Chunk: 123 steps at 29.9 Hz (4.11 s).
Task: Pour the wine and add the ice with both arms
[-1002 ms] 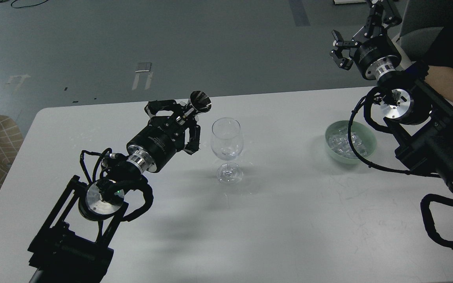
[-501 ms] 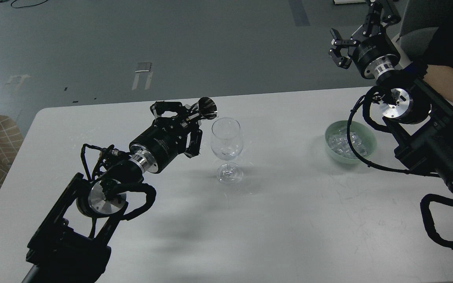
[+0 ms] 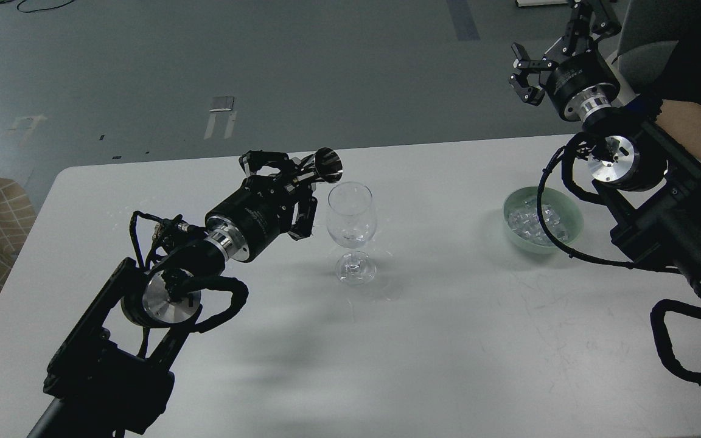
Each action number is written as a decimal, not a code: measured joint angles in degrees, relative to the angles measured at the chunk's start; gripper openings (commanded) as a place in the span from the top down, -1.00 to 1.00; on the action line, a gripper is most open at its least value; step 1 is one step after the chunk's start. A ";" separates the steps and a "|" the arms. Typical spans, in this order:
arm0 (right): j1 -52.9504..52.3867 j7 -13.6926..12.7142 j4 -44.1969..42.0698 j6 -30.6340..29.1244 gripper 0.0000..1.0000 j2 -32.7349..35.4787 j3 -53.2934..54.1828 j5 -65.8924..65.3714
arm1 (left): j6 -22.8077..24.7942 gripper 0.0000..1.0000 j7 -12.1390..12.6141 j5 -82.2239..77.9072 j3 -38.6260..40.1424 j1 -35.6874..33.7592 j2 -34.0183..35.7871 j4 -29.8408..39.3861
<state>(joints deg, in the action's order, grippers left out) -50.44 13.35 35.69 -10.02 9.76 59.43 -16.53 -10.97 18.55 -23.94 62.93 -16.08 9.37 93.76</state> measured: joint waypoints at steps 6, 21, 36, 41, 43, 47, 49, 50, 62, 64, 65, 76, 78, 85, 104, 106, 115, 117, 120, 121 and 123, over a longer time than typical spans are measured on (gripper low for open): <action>0.05 0.00 0.01 0.00 -1.00 0.00 0.00 0.00 | 0.00 0.86 0.34 -0.84 -0.01 -0.09 -0.16 -0.06; -0.01 0.01 0.08 0.00 -1.00 -0.03 0.15 0.00 | 0.24 0.86 0.43 -5.56 -0.08 -0.46 0.36 -0.29; -0.02 0.01 0.18 0.00 -1.00 -0.09 0.16 0.02 | 0.88 0.85 0.65 -8.97 -3.23 -1.96 3.46 -0.06; -0.02 0.01 0.18 0.00 -1.00 -0.09 0.16 0.02 | 0.88 0.85 0.71 -9.79 -3.99 -2.44 4.04 0.15; -0.02 0.01 0.18 0.00 -1.00 -0.09 0.16 0.02 | 0.88 0.85 0.82 -9.92 -4.03 -2.72 4.11 0.26; -0.02 0.01 0.21 0.00 -1.00 -0.09 0.16 0.02 | 0.88 0.85 0.86 -10.17 -4.06 -3.09 4.22 0.28; -0.02 0.01 0.37 0.06 -1.00 -0.09 0.14 0.02 | 0.88 0.85 0.86 -10.85 -4.10 -3.37 4.32 0.28; -0.02 0.01 0.42 0.07 -1.00 -0.09 0.11 0.02 | 0.88 0.85 0.86 -11.12 -4.10 -3.43 4.36 0.28; -0.04 0.01 0.43 0.09 -1.00 -0.17 0.07 -0.01 | 2.64 0.85 0.94 -14.65 -4.63 -3.59 5.73 0.21; -0.04 0.01 0.43 0.09 -1.00 -0.17 0.07 -0.01 | 2.93 0.85 0.94 -15.41 -4.75 -3.67 5.98 0.21; -0.04 0.01 0.43 0.09 -1.00 -0.17 0.09 -0.01 | 3.07 0.85 0.94 -15.98 -4.79 -3.70 6.09 0.22; -0.04 0.01 0.43 0.09 -1.00 -0.09 0.16 -0.04 | 4.11 0.85 1.05 -18.99 -4.93 -5.69 6.50 0.36; -0.04 0.01 0.43 0.09 -1.00 -0.09 0.16 -0.04 | 4.42 0.85 1.05 -19.87 -4.93 -5.77 6.57 0.36; -0.04 0.01 0.41 0.09 -1.00 -0.09 0.16 -0.04 | 5.57 0.85 1.13 -22.78 -4.93 -5.94 7.26 0.36; -0.10 0.01 0.34 0.09 -1.00 -0.09 0.16 -0.04 | 7.97 0.85 2.01 -30.93 -8.80 -9.13 10.11 1.18; -0.10 0.01 0.34 0.09 -1.00 -0.09 0.16 -0.04 | 8.00 0.85 2.01 -31.37 -9.01 -9.38 10.20 1.53; -0.10 0.01 0.34 0.09 -1.00 -0.09 0.24 -0.03 | 8.14 0.85 2.32 -36.46 -9.49 -10.68 11.20 1.69; -0.10 0.01 0.34 0.14 -1.00 -0.13 0.24 -0.03 | 8.53 0.84 2.43 -38.05 -9.81 -10.99 11.36 1.69; -0.10 0.01 0.34 0.15 -1.00 -0.14 0.24 -0.04 | 9.28 0.84 2.79 -40.88 -11.07 -11.79 12.01 1.80; -0.10 0.01 0.34 0.15 -1.00 -0.14 0.24 -0.03 | 9.57 0.84 2.87 -41.62 -11.41 -11.97 12.33 1.94; -0.10 0.01 0.35 0.18 -1.00 -0.16 0.19 -0.04 | 9.98 0.83 2.94 -42.32 -11.73 -12.15 12.64 2.25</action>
<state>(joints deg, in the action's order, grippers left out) -50.54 13.36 36.03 -9.84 9.60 59.62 -16.57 -0.98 21.48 -66.26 51.21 -28.23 22.01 96.00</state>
